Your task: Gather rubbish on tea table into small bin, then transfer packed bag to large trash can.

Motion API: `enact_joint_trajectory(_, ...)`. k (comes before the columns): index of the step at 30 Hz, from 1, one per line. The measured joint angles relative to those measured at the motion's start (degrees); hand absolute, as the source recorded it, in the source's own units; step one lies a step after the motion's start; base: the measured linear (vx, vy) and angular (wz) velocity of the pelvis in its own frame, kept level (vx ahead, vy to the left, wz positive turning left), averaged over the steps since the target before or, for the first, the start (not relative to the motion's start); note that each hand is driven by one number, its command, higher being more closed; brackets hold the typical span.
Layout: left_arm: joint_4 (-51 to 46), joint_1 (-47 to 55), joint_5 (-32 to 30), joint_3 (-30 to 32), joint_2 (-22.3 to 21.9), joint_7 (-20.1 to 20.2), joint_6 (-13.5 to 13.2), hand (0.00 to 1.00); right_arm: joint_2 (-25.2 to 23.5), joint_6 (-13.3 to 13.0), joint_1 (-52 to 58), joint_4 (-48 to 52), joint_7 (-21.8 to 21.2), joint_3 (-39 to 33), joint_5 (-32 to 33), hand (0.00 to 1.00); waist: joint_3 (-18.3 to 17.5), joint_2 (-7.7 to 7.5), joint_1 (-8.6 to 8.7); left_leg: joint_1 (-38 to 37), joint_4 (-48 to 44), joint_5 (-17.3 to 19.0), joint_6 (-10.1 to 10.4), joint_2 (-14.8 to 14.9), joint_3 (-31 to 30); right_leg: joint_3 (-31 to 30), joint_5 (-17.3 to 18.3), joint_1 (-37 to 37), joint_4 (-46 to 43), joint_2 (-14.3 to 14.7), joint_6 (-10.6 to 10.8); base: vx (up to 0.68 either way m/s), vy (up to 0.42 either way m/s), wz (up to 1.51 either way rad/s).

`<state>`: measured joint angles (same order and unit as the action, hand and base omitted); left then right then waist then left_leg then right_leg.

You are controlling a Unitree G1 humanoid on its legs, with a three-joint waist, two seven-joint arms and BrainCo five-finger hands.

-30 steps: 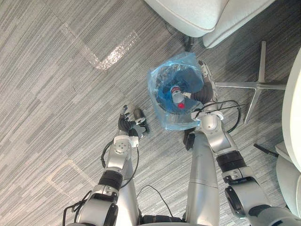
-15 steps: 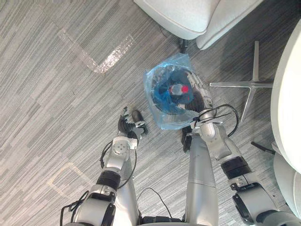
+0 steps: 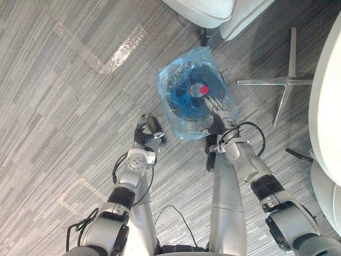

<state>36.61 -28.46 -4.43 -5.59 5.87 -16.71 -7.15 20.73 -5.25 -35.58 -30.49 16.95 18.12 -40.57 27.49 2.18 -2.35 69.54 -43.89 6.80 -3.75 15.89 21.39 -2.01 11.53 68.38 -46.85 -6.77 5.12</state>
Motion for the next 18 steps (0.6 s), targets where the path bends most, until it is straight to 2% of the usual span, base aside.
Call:
enact_joint_trajectory(8, -0.1, -0.3, 0.2, 0.2, -0.1, -0.6, -0.1, 0.00, -3.2, 1.9, -3.1, -3.5, 1.1, -0.5, 0.0, 0.00, 0.1, -0.07, -0.22, 2.4, 0.0, -0.6, 0.0, -0.6, -0.7, 0.5, 0.1, 2.4, -1.1, -0.5, -0.1, -0.01, -0.006, 0.06)
enact_joint_trajectory(10, -0.1, -0.6, 0.8, 0.2, -0.5, -0.6, 0.0, 0.00, -4.6, 2.6, -3.8, -5.3, 1.1, -2.0, 0.0, 0.00, 0.1, -0.07, -0.27, 3.0, 0.6, -1.0, 0.4, -1.5, -1.4, 1.2, 0.3, 2.8, -1.6, -1.3, -0.2, -0.02, -0.003, 0.22)
enact_joint_trajectory(18, -0.1, -0.7, 2.0, 0.3, -1.2, -0.6, 0.0, 0.00, -5.5, 4.1, -6.2, -8.9, 1.0, -2.3, 0.0, 0.00, 0.1, -0.07, -0.89, 3.9, 1.2, -2.2, 0.1, -2.3, -2.0, 2.0, 0.8, 3.6, -2.9, -2.4, -0.4, -0.03, -0.019, 0.13)
